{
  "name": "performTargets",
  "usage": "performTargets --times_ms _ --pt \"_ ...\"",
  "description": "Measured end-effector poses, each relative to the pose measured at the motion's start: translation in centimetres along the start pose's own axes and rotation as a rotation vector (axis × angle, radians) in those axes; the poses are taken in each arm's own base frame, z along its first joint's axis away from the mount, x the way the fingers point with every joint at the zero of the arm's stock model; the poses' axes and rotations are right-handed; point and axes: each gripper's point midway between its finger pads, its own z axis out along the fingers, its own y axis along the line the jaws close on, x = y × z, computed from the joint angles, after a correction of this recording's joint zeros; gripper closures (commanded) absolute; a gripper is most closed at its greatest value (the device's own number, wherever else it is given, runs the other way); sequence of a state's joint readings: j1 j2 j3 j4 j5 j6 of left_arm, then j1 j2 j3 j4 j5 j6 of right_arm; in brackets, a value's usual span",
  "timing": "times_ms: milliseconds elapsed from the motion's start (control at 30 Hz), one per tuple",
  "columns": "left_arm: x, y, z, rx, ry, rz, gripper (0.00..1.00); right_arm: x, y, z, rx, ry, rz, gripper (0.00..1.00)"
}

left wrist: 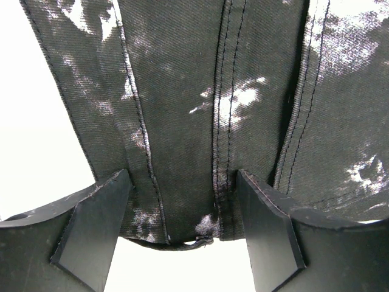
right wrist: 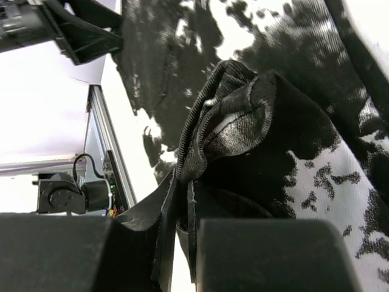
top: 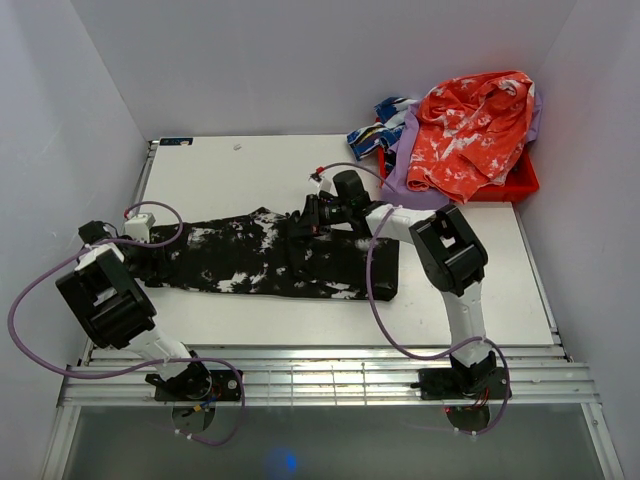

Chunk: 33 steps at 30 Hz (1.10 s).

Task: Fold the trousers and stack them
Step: Fold the trousers

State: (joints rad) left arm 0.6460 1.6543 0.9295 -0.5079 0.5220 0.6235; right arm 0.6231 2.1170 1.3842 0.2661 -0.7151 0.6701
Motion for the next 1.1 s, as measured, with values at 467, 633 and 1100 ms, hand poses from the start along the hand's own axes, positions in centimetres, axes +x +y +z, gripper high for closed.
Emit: performTargets --times_ms 467,633,1100 --pt "0.0 -0.2 -0.1 0.006 0.0 -0.005 0.16 2.4 1.4 2.7 -0.055 0.059 0.004 0.19" --pt "-0.1 -0.5 -0.2 0.023 0.0 -0.004 0.16 2.1 3.3 1.3 -0.12 0.084 -0.069 0.41" --pt "-6.3 -10.2 -3.7 0.225 -0.103 0.169 0.14 0.4 8.8 -9.0 -0.268 0.105 -0.302 0.33"
